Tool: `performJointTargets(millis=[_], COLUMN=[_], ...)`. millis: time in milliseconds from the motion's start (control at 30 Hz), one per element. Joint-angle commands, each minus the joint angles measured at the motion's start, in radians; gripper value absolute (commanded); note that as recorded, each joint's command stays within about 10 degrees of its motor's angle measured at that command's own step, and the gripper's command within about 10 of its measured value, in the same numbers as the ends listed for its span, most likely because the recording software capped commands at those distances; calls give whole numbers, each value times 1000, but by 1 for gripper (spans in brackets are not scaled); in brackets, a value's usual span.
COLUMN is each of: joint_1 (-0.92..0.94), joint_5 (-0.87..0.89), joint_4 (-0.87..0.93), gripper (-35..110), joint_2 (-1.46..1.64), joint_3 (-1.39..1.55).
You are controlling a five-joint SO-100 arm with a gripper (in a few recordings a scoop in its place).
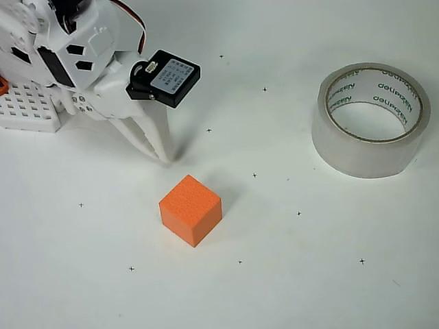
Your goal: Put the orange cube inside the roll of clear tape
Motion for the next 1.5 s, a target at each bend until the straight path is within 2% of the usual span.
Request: performJointTargets(millis=[0,133,267,567,833,1133,1467], joint_1=[74,74,74,71,66,60,63], joint_5=[144,144,146,141,89,46,25], joint_4=[-175,-326,-514,-517,-522,-517,-500], gripper=[11,19,20,20,20,34,38], joint_2=[3,3,3,-15,-379,-514,-627], joint_3=[-175,-186,-186,-192,-397,-558,-626])
